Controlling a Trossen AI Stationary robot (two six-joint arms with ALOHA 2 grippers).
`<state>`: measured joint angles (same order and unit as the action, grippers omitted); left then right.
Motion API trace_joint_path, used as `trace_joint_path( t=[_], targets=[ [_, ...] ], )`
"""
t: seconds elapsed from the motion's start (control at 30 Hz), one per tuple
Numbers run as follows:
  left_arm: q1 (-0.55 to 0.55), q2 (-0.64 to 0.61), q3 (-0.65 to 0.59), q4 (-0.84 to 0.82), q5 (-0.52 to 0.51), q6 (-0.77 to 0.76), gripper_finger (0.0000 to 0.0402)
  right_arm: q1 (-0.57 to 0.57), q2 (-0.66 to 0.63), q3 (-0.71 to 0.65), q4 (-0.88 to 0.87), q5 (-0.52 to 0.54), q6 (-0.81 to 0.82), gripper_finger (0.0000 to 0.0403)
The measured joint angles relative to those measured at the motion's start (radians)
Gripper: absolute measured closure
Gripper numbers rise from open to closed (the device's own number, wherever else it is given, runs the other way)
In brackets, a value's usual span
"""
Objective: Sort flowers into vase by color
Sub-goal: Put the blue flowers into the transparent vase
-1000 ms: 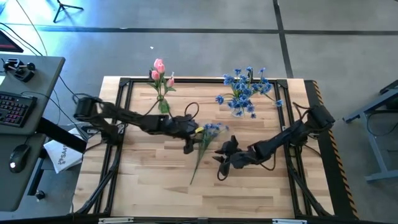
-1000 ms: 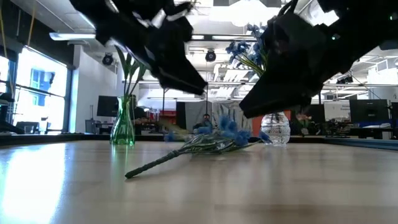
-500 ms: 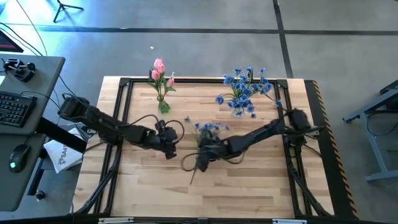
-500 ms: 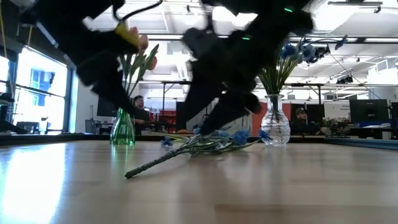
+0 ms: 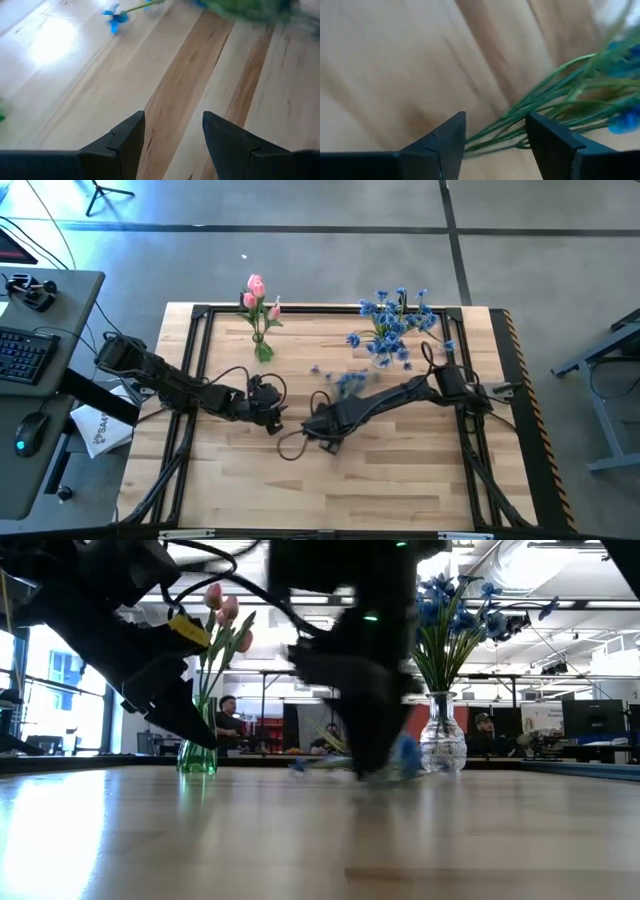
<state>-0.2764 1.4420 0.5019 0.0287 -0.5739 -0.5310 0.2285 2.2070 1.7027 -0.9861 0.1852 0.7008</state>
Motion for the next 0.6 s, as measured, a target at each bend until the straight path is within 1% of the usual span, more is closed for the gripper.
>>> trace_joint_path(
  t=[0.17, 0.27, 0.33, 0.43, 0.5, 0.6],
  targets=[
    [0.000, -0.001, 0.001, 0.006, 0.000, 0.001, 0.0213, 0.038, -0.039, -0.003, -0.306, 0.113, 0.001, 0.0221],
    [0.000, -0.001, 0.001, 0.024, 0.000, 0.003, 0.0213, 0.067, -0.081, -0.009, -0.424, 0.161, 0.002, 0.0232],
    [0.000, -0.001, 0.001, 0.029, 0.000, 0.004, 0.0213, 0.082, -0.123, -0.055, -0.409, 0.160, -0.001, 0.0236],
    [0.000, -0.001, 0.001, 0.030, 0.001, 0.004, 0.0213, 0.093, -0.233, -0.185, -0.324, 0.123, 0.016, 0.0238],
    [0.000, -0.001, 0.001, 0.029, 0.001, 0.006, 0.0213, 0.094, -0.321, -0.306, -0.206, 0.102, 0.050, 0.0238],
    [0.000, -0.001, 0.001, 0.030, 0.002, 0.011, 0.0213, 0.094, -0.456, -0.496, 0.034, 0.093, 0.150, 0.0237]
  ],
)
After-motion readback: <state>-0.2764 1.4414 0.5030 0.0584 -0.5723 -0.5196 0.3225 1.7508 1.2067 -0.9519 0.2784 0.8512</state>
